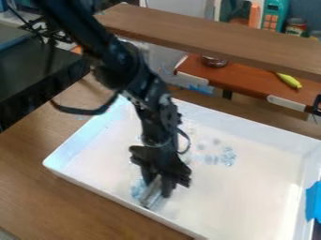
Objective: Sweep into pile
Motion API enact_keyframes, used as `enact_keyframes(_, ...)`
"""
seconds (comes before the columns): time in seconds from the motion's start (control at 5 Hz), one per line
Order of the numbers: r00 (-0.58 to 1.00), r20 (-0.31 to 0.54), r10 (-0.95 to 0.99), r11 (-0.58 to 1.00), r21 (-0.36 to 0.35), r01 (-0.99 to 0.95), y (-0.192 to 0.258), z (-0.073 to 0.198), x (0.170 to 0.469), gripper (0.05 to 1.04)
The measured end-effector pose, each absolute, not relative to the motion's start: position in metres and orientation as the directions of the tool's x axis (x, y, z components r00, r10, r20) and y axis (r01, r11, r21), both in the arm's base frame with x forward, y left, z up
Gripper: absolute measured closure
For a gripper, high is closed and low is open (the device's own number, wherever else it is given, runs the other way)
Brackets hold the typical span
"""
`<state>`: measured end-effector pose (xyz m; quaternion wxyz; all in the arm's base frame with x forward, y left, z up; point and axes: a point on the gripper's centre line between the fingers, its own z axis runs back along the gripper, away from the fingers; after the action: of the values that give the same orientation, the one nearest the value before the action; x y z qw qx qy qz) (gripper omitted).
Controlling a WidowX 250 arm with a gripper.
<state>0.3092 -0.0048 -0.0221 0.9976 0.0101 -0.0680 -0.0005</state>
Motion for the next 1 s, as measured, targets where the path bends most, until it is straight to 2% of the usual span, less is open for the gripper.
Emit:
enact_keyframes(0.4,0.984,0.179,-0.008,0.992,0.129,-0.016,0.051,-0.020,0.292,0.701)
enact_keyframes(0.6,0.985,0.170,-0.011,0.990,0.143,-0.014,0.059,-0.014,0.273,0.701)
enact_keyframes(0.8,0.970,0.241,0.021,0.997,0.061,-0.037,0.046,0.023,0.276,0.701)
enact_keyframes(1.0,0.968,0.248,0.050,0.999,-0.019,-0.046,0.023,0.043,0.276,0.702)
